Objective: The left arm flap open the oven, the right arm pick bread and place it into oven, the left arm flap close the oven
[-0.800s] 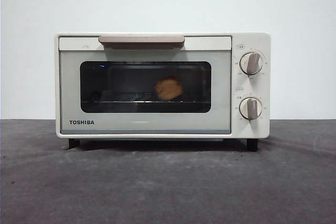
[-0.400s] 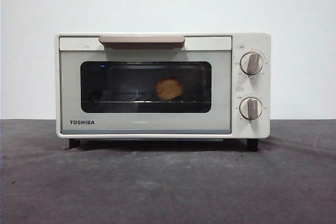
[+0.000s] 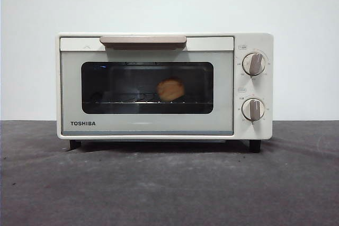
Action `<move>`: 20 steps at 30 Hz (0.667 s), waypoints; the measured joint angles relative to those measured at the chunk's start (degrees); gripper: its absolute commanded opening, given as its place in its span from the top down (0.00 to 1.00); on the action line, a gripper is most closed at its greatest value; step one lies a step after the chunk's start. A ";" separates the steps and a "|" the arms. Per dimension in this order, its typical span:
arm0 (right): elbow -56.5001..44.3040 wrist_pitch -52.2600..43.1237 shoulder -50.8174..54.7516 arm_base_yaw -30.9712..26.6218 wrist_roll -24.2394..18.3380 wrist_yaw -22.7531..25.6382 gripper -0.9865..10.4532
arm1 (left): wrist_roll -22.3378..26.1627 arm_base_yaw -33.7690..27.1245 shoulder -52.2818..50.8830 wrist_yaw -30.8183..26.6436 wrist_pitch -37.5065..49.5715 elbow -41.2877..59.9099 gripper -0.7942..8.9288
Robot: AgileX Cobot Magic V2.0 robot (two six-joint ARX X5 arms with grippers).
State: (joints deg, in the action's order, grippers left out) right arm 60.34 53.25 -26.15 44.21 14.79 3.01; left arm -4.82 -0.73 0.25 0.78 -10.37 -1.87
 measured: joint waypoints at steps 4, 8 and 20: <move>0.00 0.00 0.00 0.00 0.00 0.00 0.90 | 0.00 0.00 0.00 0.00 0.00 0.00 0.91; 0.00 -0.02 0.00 0.00 0.00 0.00 0.90 | 0.02 0.00 0.00 0.00 0.00 0.00 0.91; -13.31 -13.60 2.64 -20.35 -0.92 -0.39 0.90 | 0.00 0.00 0.00 0.00 0.00 0.00 0.91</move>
State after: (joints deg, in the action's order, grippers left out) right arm 47.03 39.66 -23.51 23.86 13.87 2.61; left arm -4.82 -0.73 0.25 0.78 -10.37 -1.87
